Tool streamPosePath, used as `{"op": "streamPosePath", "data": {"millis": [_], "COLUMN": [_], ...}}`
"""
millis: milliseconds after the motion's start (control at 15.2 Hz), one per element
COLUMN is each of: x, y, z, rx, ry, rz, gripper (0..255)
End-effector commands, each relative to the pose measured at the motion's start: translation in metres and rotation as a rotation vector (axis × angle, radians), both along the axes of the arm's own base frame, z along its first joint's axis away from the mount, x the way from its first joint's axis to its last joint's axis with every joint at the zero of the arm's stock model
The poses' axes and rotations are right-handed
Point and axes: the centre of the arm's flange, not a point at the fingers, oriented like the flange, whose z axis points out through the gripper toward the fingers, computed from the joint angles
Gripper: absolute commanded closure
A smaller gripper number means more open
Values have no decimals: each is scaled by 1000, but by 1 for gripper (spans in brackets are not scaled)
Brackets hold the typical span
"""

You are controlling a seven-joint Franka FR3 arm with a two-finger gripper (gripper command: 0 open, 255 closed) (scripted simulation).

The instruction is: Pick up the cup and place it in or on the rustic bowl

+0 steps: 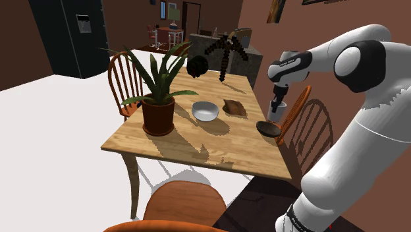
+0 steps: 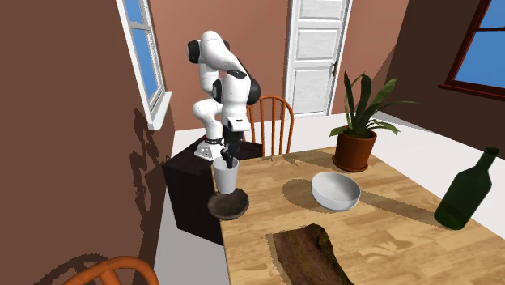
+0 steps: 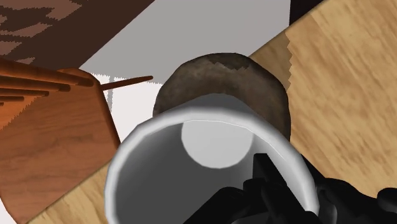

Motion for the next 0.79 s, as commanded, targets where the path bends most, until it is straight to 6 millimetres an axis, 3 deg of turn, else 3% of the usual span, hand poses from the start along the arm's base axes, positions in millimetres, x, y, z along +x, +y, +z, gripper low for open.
{"op": "streamPosePath", "data": {"millis": [0,528,726], "x": [0,0,0], "y": [-1,-1,-1], "z": [-10,-52,-52], "rx": [-1,-1,-1], "ry": [-1,-1,-1], "rz": [0,0,0], "gripper": [255,255,255]}}
